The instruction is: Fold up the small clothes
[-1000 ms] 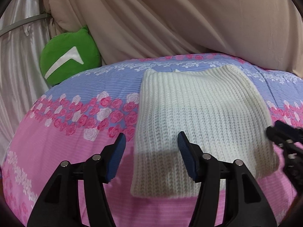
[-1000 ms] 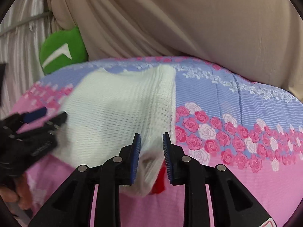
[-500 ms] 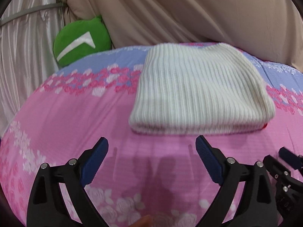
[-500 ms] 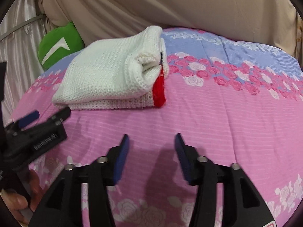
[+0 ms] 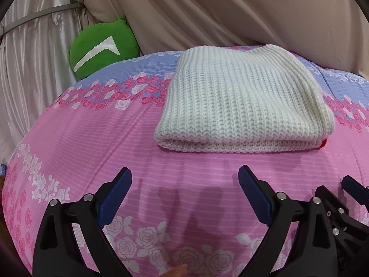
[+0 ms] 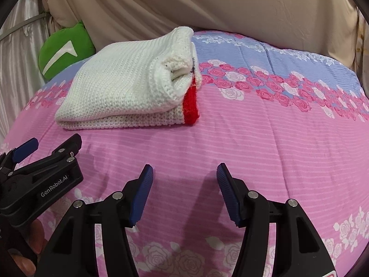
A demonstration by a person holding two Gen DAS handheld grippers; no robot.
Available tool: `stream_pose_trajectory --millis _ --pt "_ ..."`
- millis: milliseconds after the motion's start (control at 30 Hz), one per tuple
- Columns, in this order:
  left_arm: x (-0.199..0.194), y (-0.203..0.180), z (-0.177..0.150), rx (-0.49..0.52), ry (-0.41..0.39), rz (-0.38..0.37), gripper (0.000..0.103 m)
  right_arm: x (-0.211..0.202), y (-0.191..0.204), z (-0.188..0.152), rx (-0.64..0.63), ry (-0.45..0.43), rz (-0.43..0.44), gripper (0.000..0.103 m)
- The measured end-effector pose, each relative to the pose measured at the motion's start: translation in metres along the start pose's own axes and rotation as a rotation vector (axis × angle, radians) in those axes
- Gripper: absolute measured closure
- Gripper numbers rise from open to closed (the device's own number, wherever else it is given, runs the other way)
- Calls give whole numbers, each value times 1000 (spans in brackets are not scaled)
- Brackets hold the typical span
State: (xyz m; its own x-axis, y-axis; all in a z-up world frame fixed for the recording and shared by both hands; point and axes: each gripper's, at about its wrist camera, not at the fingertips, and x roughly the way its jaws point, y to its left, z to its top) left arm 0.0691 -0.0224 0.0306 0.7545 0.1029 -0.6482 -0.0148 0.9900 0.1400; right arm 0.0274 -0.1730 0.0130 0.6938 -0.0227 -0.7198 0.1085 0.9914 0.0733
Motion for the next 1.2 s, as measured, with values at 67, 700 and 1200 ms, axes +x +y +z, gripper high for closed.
stream_pose_trajectory --millis 67,700,1200 --pt "0 -1 0 5 1 -5 12 0 1 0 0 1 -1 46" --pt "-1 -9 -2 35 8 -11 14 0 7 0 -15 0 -5 45" --pt "0 -10 -2 54 13 -16 16 1 5 0 -15 -1 -9 45"
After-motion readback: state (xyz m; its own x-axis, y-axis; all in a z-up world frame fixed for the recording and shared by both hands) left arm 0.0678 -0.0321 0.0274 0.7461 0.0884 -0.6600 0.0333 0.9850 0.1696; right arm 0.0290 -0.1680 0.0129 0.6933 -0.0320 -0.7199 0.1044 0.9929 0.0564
